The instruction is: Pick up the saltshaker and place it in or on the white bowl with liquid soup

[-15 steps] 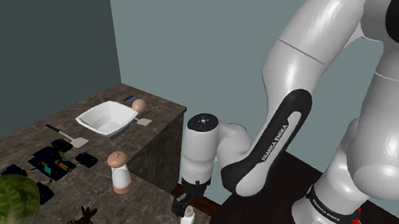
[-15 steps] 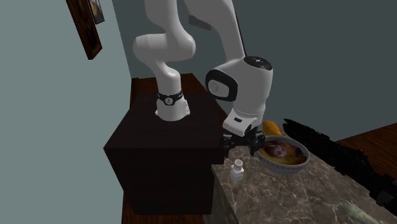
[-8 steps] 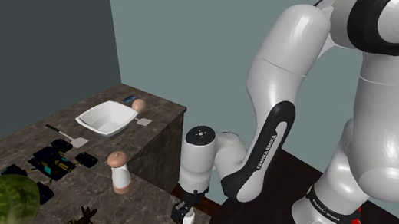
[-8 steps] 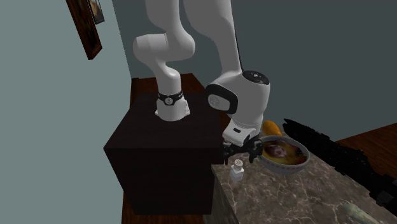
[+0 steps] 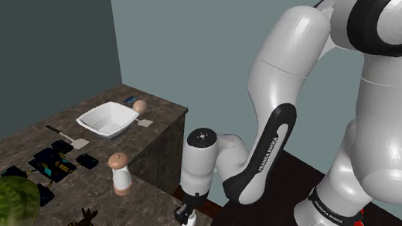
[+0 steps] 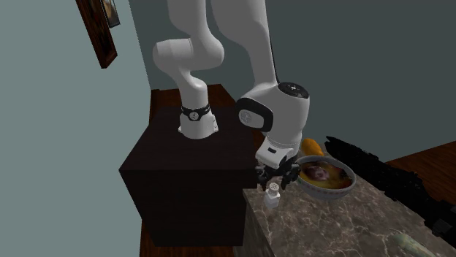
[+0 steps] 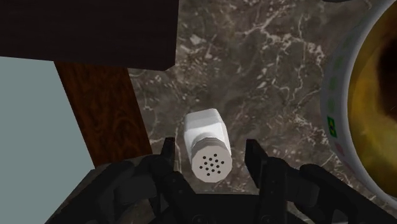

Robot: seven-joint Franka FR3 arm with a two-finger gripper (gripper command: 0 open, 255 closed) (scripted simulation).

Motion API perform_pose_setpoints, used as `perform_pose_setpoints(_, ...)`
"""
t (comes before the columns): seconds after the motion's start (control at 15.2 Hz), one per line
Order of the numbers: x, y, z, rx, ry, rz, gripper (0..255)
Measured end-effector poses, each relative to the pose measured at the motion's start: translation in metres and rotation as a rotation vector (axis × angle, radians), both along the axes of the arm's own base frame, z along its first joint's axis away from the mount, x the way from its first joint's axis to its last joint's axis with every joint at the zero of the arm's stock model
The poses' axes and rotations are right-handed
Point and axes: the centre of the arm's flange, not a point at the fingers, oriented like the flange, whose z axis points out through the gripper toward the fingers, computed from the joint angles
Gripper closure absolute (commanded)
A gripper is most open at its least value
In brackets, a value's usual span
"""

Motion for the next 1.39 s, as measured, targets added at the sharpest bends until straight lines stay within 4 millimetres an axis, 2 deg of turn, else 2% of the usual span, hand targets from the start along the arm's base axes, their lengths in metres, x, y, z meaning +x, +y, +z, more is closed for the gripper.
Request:
perform_pose_setpoints(0.66, 0.0, 0.0, 0.002, 0.0, 0.0, 0.0, 255)
perform_pose_setpoints(1.39, -0.001, 0.001, 0.057, 0.0, -0.001, 0.0, 255)
